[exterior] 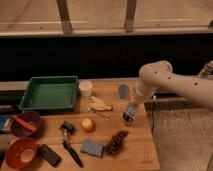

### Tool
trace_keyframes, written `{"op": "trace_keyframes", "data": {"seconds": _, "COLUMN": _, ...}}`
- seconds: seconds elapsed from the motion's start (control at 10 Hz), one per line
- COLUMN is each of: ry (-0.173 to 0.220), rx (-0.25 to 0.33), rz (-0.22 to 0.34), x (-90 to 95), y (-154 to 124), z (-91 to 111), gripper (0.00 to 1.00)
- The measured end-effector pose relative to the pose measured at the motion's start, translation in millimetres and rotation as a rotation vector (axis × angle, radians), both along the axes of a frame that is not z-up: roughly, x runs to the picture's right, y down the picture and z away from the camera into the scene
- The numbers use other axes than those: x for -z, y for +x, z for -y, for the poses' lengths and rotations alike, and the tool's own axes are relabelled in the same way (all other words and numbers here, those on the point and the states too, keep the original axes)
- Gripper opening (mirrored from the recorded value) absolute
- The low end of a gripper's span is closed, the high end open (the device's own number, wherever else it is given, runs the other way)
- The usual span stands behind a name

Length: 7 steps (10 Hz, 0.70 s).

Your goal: Place towel in metal cup

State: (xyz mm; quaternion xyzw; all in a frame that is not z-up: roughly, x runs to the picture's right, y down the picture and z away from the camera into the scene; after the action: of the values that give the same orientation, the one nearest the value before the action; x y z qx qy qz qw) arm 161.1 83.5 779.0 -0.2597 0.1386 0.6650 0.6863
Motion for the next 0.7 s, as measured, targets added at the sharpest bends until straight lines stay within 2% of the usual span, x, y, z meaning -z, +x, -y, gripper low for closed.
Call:
{"op": "trace_keyframes", "data": {"seconds": 0.4, "ry": -0.053, "rx": -0.006, "rz": 0.000, "x": -17.5, "y": -9, "z": -19, "gripper": 0.00}}
{"op": "trace_keyframes", "data": {"seconds": 0.7, "ry": -0.085, "rx": -0.007, "rz": 0.003, "x": -20.2, "y": -12, "z": -30, "gripper": 0.00}}
